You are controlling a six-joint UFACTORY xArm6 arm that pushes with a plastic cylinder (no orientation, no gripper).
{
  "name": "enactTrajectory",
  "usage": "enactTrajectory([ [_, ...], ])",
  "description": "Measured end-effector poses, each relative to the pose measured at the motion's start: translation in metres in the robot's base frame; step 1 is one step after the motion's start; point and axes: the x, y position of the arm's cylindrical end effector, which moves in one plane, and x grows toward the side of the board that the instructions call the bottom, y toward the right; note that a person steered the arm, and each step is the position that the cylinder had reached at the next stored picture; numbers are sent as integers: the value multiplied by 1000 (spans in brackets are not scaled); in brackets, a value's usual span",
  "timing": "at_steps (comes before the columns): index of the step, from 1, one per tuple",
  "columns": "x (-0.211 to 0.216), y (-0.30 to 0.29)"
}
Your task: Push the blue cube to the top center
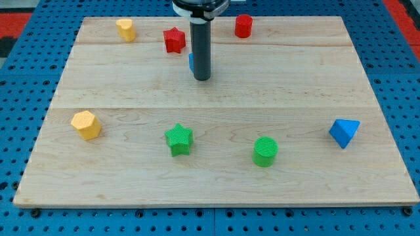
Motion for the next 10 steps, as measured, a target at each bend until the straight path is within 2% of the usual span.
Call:
enactTrajectory([
  [1,-16,12],
  [3,-12,-20],
  [4,-25,-4],
  [5,-15,-10],
  [6,-19,-61],
  [7,-37,-49],
  [8,-37,11],
  [10,-44,45],
])
